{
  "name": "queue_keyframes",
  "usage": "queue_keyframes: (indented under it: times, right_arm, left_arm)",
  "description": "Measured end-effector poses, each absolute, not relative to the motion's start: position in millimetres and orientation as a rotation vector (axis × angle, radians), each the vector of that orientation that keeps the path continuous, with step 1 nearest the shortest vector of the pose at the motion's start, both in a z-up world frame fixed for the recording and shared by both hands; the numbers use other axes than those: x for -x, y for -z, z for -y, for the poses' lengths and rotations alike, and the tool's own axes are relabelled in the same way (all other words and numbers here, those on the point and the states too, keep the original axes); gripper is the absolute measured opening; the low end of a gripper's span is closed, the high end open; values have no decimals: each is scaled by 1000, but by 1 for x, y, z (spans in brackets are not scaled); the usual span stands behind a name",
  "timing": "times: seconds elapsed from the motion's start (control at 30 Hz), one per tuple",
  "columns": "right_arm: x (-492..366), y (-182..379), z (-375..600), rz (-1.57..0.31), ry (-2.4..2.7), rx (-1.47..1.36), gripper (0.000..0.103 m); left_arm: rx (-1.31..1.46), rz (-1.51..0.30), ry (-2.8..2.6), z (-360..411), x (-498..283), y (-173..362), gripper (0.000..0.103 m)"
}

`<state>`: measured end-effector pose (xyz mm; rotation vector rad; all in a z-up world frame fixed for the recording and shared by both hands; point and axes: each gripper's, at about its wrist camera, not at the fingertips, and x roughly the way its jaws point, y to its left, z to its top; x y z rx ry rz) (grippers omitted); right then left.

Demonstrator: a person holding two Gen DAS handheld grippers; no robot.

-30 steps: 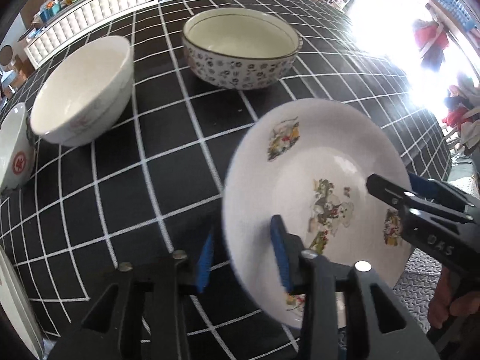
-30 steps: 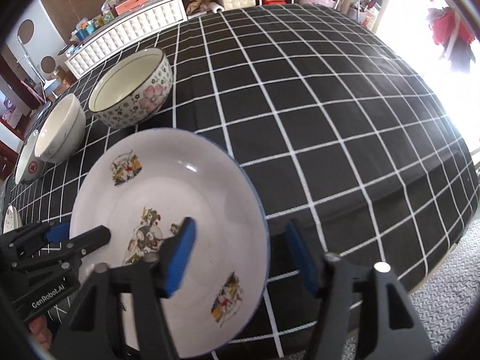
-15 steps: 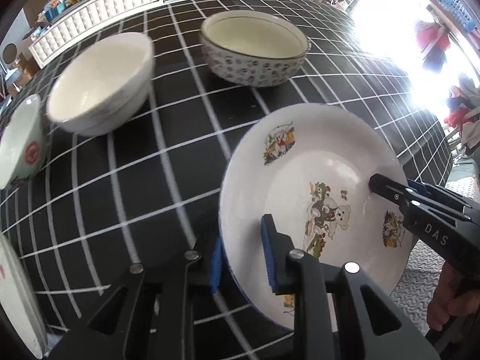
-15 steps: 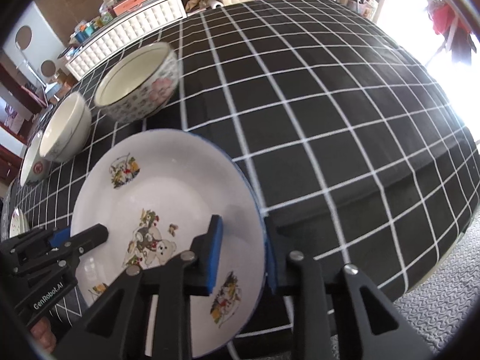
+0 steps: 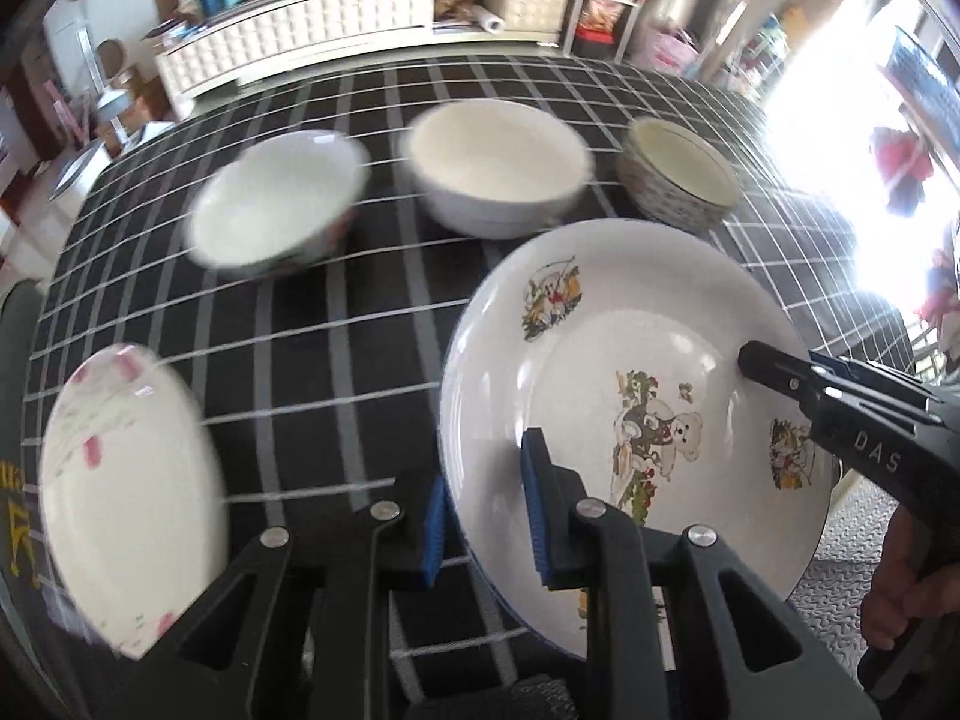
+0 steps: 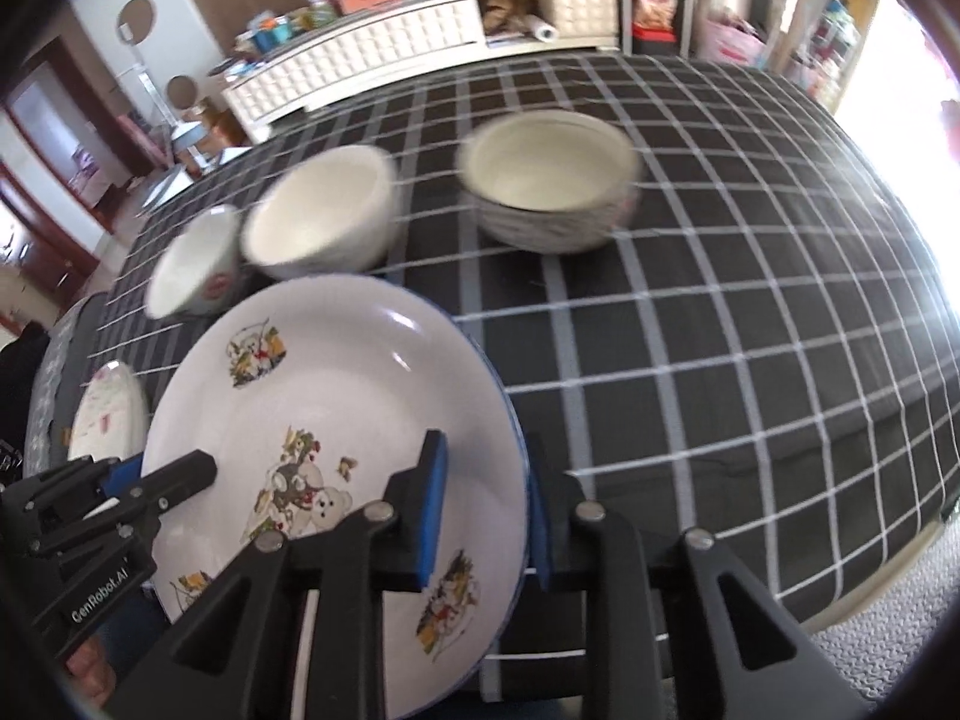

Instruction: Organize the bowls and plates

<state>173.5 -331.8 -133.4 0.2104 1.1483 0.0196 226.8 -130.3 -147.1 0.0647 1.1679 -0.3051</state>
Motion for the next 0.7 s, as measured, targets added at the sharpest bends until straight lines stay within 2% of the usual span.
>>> queue_keyframes:
  times: [0.37,0.7]
  right_arm:
    - [-187,109,226,-1115,-164,-175,29]
    - [-195,106,128,-1128,-290,-118,29]
  left_arm:
    - [41,-1134,176,2,-205,116,20]
    - [110,-1095,60,-86,-188,110,20]
